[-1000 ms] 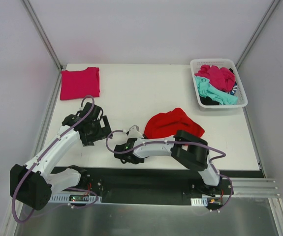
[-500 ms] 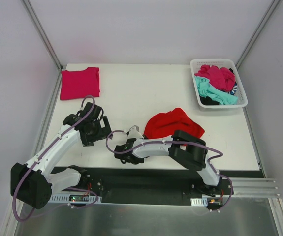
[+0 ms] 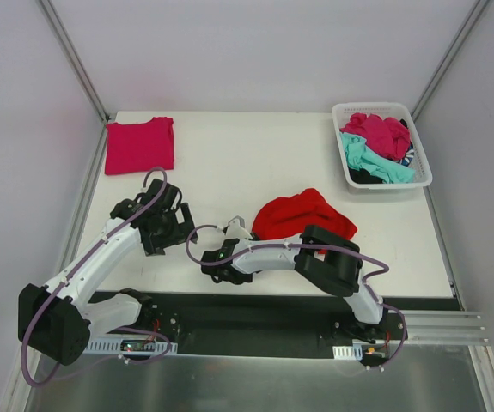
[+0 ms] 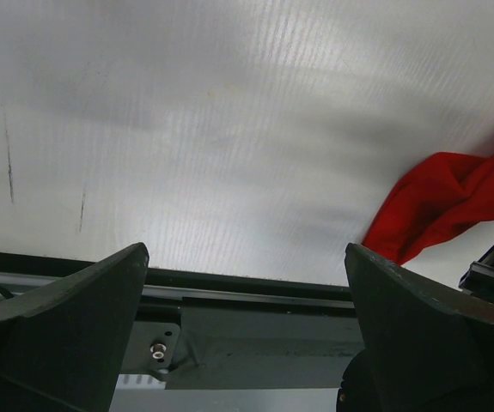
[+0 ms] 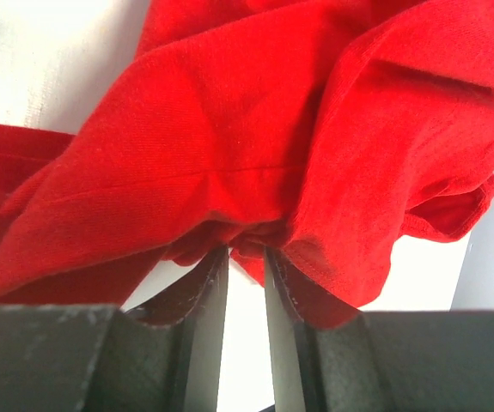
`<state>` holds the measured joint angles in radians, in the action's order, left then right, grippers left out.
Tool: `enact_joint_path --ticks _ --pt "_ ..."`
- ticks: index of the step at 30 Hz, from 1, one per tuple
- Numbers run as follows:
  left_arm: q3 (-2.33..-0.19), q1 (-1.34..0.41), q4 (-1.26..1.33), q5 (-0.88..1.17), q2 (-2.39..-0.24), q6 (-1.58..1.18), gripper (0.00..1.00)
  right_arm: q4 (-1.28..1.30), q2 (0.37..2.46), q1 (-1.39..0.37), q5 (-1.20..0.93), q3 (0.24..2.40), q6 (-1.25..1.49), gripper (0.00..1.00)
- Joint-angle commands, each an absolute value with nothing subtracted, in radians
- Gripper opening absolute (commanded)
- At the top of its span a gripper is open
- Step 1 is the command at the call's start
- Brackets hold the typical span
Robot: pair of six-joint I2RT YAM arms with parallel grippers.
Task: Fold and stack the t-shirts
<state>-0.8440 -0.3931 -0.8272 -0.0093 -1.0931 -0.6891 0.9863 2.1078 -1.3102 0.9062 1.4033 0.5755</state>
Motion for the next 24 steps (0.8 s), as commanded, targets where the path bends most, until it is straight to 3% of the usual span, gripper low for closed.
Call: enact_joint_path --ticks 1,15,22,24 --pt "-0.851 -0.405 -0.834 -0.005 -1.092 -0.69 0.99 1.04 2.099 -1.304 0.945 1.391 0.577 0.26" --pt "-0.851 -0.413 -0.835 -0.005 -1.095 -0.693 0.99 1.071 2.102 -1.29 0.982 1.385 0.589 0.25" --pt "-0.854 -0.414 -0.833 -0.005 -1.094 -0.693 0.99 1.071 2.108 -1.279 0.98 1.382 0.586 0.02" --pt "-0.854 -0.414 -0.834 -0.005 -1.097 -0.693 0.99 1.071 2.094 -1.279 0.982 1.381 0.584 0.01"
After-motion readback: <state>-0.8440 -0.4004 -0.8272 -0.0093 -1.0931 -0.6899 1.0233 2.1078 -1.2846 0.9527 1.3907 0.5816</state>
